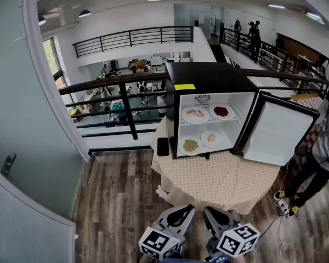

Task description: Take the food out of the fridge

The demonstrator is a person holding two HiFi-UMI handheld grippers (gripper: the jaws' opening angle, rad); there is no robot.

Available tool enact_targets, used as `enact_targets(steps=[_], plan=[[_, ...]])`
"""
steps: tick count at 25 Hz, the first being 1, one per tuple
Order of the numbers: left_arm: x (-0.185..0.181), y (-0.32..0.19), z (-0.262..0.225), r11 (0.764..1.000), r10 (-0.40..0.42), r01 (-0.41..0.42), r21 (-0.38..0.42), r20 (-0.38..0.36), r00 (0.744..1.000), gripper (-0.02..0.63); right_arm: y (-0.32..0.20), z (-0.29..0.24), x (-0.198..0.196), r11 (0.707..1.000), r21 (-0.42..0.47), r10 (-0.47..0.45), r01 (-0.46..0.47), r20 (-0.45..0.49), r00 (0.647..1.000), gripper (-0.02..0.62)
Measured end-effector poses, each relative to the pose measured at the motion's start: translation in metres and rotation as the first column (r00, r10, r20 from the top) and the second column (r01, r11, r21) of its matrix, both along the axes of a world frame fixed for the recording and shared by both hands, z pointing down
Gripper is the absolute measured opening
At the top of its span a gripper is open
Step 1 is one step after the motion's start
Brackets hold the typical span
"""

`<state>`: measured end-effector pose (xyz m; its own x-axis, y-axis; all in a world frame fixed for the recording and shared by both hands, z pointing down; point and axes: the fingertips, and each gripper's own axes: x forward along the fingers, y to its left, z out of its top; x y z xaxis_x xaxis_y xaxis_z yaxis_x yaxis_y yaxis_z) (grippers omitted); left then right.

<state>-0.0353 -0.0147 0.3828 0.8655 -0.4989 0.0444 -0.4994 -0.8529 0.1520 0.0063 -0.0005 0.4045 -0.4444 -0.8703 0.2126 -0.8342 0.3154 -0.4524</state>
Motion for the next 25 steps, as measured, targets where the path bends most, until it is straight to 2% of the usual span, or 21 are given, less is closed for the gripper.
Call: enact_targets(steps=[12,17,25], plan=[[-0.006,-0.053,0.017,0.996,0.083,-0.083,-0.034,-0.005,0.997,0.018,-0.046,0.017,0.011,0.990,-0.049,0.133,-0.134,-0.022,0.991,0.029],[-0.005,-0.064,0.029,0.994,0.083,-0.083,-0.069,0.003,0.997,0.017,-0.051,0.022,0.022,0.984,-0.065,0.163,-0.164,-0.021,0.986,0.029],[0.010,-0.080,0.037,0.993,0.086,-0.084,-0.082,0.028,0.996,0.017,-0.061,0.033,0.040,0.979,-0.087,0.187,-0.186,0.003,0.982,0.029]])
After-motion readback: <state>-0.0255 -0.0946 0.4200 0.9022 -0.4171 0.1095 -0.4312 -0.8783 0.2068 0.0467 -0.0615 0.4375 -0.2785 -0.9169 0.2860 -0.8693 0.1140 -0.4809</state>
